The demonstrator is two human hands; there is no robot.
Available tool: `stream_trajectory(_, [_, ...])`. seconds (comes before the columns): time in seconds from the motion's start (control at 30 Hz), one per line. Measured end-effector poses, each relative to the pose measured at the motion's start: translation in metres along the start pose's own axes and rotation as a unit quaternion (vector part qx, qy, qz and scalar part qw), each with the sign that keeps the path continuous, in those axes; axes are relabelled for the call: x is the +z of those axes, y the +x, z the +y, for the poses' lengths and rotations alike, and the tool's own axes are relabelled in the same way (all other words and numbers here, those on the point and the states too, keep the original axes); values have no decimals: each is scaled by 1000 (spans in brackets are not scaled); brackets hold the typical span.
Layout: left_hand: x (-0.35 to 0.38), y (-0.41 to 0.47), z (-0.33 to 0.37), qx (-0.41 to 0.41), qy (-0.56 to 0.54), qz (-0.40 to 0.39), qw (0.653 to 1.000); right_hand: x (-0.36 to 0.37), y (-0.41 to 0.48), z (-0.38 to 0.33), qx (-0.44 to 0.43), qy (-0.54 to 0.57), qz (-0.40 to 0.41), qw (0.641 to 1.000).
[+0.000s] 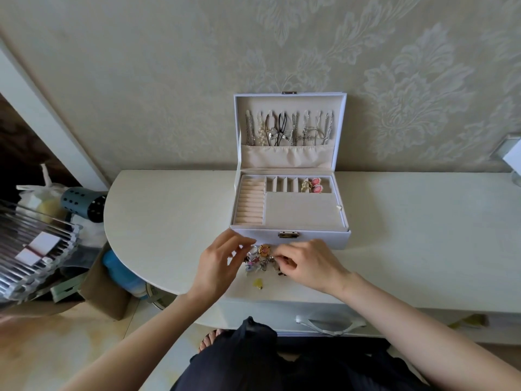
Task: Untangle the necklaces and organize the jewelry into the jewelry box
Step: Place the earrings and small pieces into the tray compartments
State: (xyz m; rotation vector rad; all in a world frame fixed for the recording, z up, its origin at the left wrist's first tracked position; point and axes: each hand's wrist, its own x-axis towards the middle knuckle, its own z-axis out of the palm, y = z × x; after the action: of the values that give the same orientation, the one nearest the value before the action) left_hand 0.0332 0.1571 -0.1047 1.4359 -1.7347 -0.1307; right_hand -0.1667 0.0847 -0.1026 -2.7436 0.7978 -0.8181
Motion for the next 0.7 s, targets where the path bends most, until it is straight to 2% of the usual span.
stream_trajectory(0.17, [2, -16, -15, -94, 111, 9, 989, -4, -1, -3, 5, 27, 10, 1000])
stream_trajectory(0.3, [6, -12, -12, -110, 168, 11, 980, 2, -3, 0, 31, 52, 18, 998])
stream_trajectory(0.43, [10, -9, -6, -135, 186, 10, 973, 1, -3, 1, 38, 60, 20, 997])
stream_trajectory(0.6, [18, -3, 11, -114, 194, -3, 974, -1, -3, 2, 31, 73, 32, 996])
stream_trajectory(0.7, [26, 7, 21, -168, 218, -43, 961, -3, -4, 3, 37, 81, 38, 995])
